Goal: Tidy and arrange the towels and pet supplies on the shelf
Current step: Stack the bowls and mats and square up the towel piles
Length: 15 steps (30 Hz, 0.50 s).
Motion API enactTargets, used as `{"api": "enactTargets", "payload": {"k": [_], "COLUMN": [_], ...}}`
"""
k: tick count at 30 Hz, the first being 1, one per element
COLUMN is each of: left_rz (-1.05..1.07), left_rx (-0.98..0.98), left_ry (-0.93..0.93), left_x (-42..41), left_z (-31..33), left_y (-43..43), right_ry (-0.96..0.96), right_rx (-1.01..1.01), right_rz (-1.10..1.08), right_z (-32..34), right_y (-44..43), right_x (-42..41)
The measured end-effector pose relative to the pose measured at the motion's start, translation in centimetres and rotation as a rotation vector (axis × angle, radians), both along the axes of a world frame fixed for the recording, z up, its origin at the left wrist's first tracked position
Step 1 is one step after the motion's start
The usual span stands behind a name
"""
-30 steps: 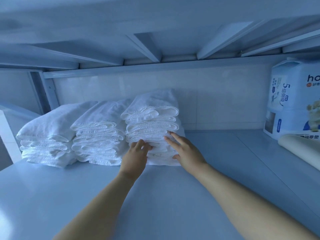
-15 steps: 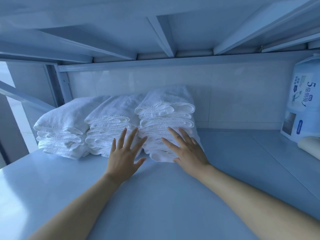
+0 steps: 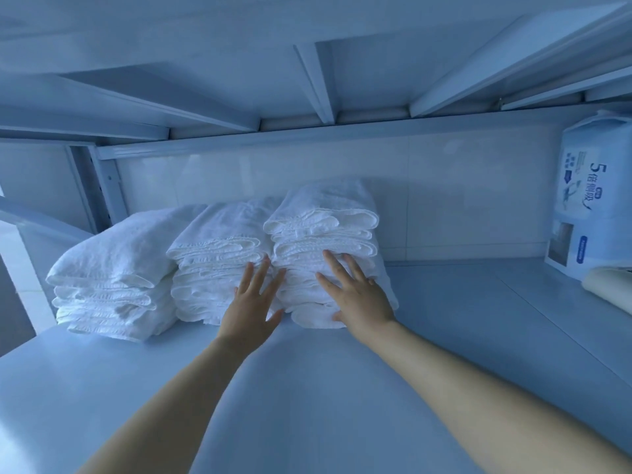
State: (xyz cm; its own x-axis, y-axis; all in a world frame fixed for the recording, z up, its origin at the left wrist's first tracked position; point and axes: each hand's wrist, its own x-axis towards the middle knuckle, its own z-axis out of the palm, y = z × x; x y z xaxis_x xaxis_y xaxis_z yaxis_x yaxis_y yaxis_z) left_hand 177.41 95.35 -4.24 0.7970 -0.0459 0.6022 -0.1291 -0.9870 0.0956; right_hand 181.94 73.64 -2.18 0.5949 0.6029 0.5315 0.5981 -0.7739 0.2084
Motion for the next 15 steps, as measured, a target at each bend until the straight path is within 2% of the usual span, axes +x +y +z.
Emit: {"api": "enactTargets", "payload": {"k": [2, 9, 15], "left_rz": [-0.008, -0.042, 0.025], "left_rx": [-0.014, 0.007, -0.010], "left_ry": [0.013, -0.053, -0.051], "left_x": [0.5, -0.8, -1.8], "left_z": [0.4, -1.4, -1.0], "left_y": [0.1, 0.8, 1.2], "right_ry": [0.081, 0.118, -0.058], "right_rx": [0.022, 0.034, 0.146], "right_rz": [-0.038, 0.017, 0.004], "right_z": [0.6, -0.2, -2.1], "right_y": [0.5, -1.0, -1.2], "right_x": [0.0, -0.9, -1.4]}}
